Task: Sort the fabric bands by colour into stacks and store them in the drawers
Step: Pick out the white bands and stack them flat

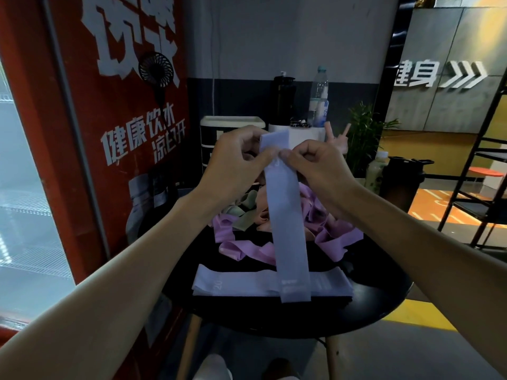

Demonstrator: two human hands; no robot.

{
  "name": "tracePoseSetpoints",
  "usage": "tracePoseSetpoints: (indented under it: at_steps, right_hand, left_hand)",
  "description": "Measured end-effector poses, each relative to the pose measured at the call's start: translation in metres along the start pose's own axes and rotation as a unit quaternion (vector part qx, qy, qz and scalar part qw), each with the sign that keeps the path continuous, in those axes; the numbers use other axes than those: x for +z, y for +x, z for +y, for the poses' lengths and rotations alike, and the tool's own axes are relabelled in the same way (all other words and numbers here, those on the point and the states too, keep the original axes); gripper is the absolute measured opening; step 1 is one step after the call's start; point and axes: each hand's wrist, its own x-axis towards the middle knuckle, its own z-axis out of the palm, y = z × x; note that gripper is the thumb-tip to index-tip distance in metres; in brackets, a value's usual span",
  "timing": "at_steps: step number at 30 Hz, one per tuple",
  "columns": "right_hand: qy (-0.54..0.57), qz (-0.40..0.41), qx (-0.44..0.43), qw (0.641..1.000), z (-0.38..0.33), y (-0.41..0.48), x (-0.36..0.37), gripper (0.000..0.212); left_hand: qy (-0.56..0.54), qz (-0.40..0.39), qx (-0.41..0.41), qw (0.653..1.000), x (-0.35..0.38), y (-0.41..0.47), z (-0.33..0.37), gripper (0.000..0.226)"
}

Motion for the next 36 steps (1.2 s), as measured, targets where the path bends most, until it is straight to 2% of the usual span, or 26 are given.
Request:
tracePoseSetpoints:
  at_steps: [2,4,10,15,21,23,25,27,29,31,36]
  right_hand:
    - [0.053,-0.019,0.037,0.998,0.001,-0.003,0.001,0.023]
    - [0.115,-0.069,0.098,0.986,0.005,-0.008,0.002,0.032]
    - [0.030,-0.198,0.126,0.972,0.037,-0.034,0.005,0.031]
    - [0.064,-0.219,0.179,0.957,0.063,-0.054,-0.001,0.027]
    - [0.017,-0.181,0.199,0.963,0.085,-0.065,-0.028,0.017]
    - [0.032,-0.168,0.210,0.962,0.091,-0.068,-0.038,0.015]
    - [0.069,-0.142,0.240,0.958,0.096,-0.072,-0.048,0.020]
    - [0.101,-0.097,0.257,0.956,0.102,-0.076,-0.054,0.019]
    - [0.122,-0.030,0.259,0.958,0.107,-0.080,-0.057,0.008]
    - [0.097,0.031,0.248,0.963,0.115,-0.084,-0.060,0.009]
    - [0.014,0.059,0.222,0.973,0.138,-0.095,-0.065,0.010]
  left_hand:
    - [0.018,0.025,0.002,1.000,-0.001,0.002,0.001,0.014]
    - [0.016,0.051,-0.007,0.999,-0.002,0.003,0.001,0.019]
    - [-0.025,0.112,-0.060,0.992,-0.013,0.004,-0.001,0.015]
    - [-0.027,0.153,-0.088,0.984,-0.030,-0.003,-0.011,0.017]
    - [-0.025,0.203,-0.145,0.968,-0.048,-0.017,-0.032,0.011]
    - [-0.034,0.212,-0.164,0.963,-0.051,-0.027,-0.039,0.007]
    - [-0.038,0.214,-0.182,0.959,-0.051,-0.040,-0.044,0.013]
    - [-0.020,0.195,-0.192,0.962,-0.052,-0.055,-0.051,0.014]
    - [0.039,0.147,-0.180,0.972,-0.052,-0.073,-0.062,0.013]
    - [0.100,0.099,-0.165,0.976,-0.051,-0.092,-0.071,0.017]
    - [0.166,0.056,-0.191,0.966,-0.043,-0.130,-0.085,0.020]
